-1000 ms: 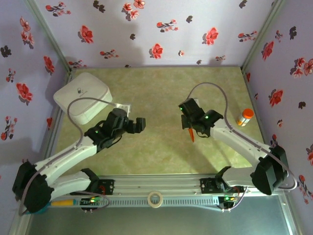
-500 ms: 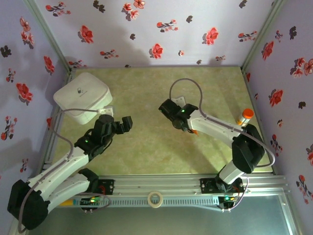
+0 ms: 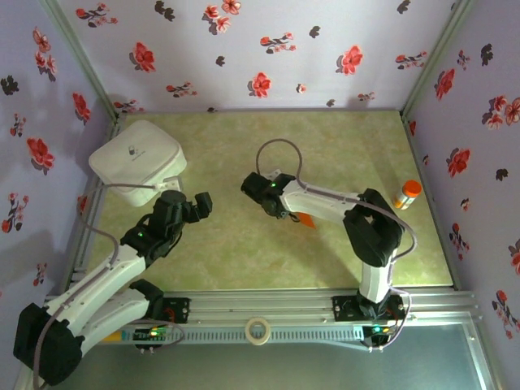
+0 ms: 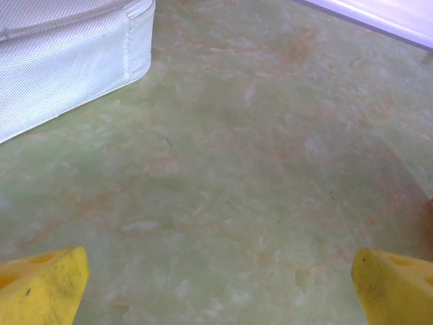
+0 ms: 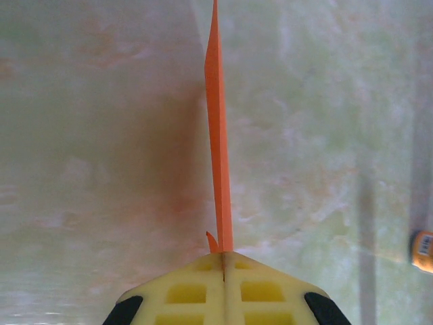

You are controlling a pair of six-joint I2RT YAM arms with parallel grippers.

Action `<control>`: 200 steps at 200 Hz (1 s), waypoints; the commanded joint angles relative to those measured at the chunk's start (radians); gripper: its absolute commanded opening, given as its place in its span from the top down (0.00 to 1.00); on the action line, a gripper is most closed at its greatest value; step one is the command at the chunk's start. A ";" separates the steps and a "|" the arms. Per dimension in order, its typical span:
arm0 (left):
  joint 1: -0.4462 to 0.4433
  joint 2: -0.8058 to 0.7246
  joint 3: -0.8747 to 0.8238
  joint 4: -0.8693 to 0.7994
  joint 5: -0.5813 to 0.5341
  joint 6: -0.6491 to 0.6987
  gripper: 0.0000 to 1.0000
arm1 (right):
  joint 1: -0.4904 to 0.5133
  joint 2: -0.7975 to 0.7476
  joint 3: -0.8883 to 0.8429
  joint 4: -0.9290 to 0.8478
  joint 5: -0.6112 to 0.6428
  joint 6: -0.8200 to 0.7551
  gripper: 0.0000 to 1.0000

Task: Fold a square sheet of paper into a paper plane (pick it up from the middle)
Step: Turn over the paper at the center of the table, then fold the triangle third at the center of the table.

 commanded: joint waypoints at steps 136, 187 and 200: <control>0.018 0.363 0.225 -0.059 0.414 -0.005 0.46 | -0.298 -0.307 -0.415 0.668 -0.887 0.289 0.65; 0.006 0.475 0.263 -0.009 0.501 -0.069 0.61 | -0.475 -0.328 -0.581 0.829 -1.103 0.387 0.83; -0.001 0.496 0.266 0.010 0.521 -0.075 0.64 | -0.479 -0.315 -0.583 0.832 -1.119 0.384 0.83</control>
